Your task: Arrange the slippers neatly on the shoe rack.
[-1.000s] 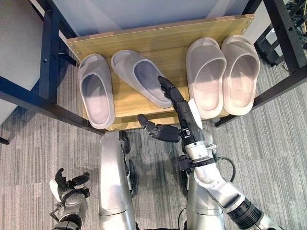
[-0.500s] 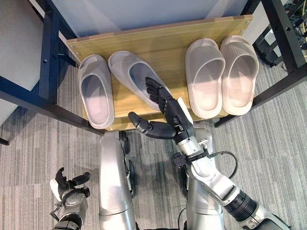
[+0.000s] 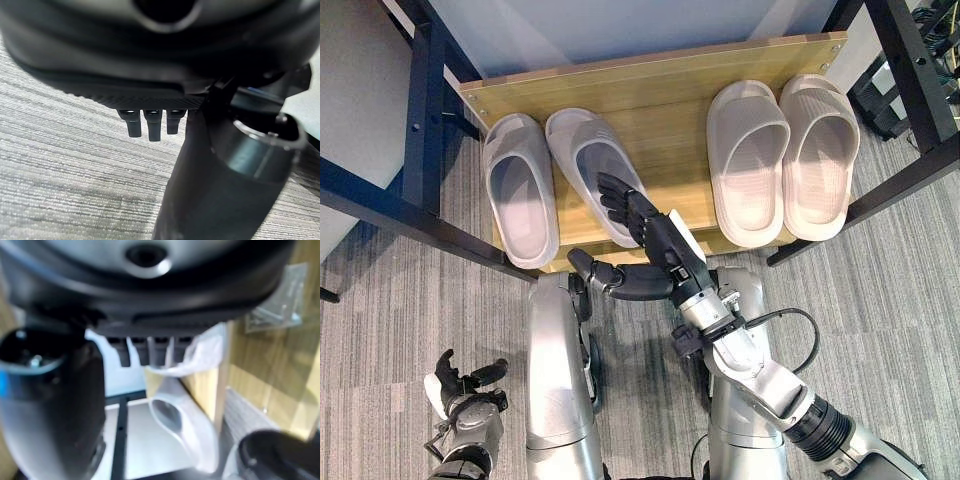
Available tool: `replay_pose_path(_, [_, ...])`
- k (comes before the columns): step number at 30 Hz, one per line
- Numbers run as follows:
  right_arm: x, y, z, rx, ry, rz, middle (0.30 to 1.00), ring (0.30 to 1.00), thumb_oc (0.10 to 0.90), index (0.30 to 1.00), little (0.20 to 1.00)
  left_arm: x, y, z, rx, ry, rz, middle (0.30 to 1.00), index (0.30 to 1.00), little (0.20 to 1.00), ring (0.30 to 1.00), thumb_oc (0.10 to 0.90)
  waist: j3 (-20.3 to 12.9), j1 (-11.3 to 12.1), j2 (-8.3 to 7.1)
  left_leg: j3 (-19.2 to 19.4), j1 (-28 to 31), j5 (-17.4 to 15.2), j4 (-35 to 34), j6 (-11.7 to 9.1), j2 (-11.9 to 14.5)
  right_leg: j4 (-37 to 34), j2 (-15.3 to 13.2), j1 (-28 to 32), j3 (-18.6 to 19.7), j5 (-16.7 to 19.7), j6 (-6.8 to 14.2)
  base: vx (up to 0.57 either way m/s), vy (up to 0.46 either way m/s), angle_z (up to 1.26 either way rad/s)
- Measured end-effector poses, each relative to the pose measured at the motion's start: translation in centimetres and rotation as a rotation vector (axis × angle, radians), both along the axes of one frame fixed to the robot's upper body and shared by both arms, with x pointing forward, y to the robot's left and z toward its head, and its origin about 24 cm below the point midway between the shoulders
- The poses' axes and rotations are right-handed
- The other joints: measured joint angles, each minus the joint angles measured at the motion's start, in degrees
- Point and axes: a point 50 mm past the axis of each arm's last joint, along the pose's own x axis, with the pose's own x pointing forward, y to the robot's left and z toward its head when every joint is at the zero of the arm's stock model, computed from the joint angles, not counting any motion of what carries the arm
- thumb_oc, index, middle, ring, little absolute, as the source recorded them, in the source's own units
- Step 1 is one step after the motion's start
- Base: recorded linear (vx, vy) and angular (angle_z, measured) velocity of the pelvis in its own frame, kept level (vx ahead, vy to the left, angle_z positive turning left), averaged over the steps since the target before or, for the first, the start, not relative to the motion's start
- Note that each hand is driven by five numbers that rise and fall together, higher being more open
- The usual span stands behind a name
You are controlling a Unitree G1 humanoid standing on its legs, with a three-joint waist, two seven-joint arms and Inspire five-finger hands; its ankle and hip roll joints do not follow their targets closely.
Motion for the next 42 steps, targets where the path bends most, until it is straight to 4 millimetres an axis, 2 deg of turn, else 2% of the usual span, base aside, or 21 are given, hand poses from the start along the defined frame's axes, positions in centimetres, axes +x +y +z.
replay_pose_path(4, [-0.3, -1.0, 1.2, -0.007, -0.140, -0.110, 0.900, 0.900, 0.800, 0.900, 0.900, 0.1, -0.1, 0.2, 0.029, 0.001, -0.026, 0.900, 0.900, 0.900, 0.900, 0.800, 0.04, -0.11, 0.08, 0.02, 0.03, 0.00, 0.02, -0.01, 0.01, 0.03, -0.01, 0.00, 0.01, 0.00, 0.00, 0.00, 0.000, 0.00])
replay_pose_path(9, [-0.8, -1.6, 1.3, -0.001, -0.188, -0.168, 0.900, 0.900, 0.800, 0.900, 0.900, 0.1, -0.1, 0.2, 0.038, 0.003, -0.025, 0.900, 0.900, 0.900, 0.900, 0.800, 0.05, -0.22, 0.09, -0.01, 0.04, -0.01, 0.20, -0.02, 0.02, 0.15, -0.01, -0.01, 0.01, 0.00, 0.00, 0.00, 0.000, 0.00])
replay_pose_path(22, [-1.4, -2.3, -1.3, 0.018, -0.043, -0.199, 0.900, 0.900, 0.800, 0.900, 0.900, -0.4, 0.0, -0.1, 0.039, 0.024, -0.017, 0.900, 0.900, 0.900, 0.900, 0.800, 0.05, -0.23, 0.09, 0.00, 0.01, -0.16, 0.41, -0.28, 0.00, 0.42, -0.01, -0.06, 0.09, 0.00, 0.01, 0.00, 0.000, 0.00])
replay_pose_path(30, [-1.3, -2.4, -1.3, 0.056, -0.016, -0.217, 0.900, 0.900, 0.800, 0.900, 0.900, -0.5, 0.0, -0.2, 0.039, 0.027, -0.017, 0.900, 0.900, 0.900, 0.900, 0.800, 0.04, -0.19, 0.07, -0.08, 0.02, -0.28, 0.73, -0.38, -0.10, 0.77, -0.01, -0.04, 0.12, -0.03, 0.03, 0.00, 0.000, 0.00])
replay_pose_path(42, [0.3, -1.4, -1.3, 0.162, 0.152, -0.084, 0.900, 0.900, 0.800, 0.900, 0.900, -0.6, 0.0, -0.3, 0.034, 0.037, -0.015, 0.900, 0.900, 0.900, 0.900, 0.800, 0.02, -0.17, 0.04, -0.25, 0.25, -0.36, 0.74, -0.52, -0.20, 0.95, -0.02, 0.28, 0.03, -0.50, 0.10, 0.00, 0.000, 0.00])
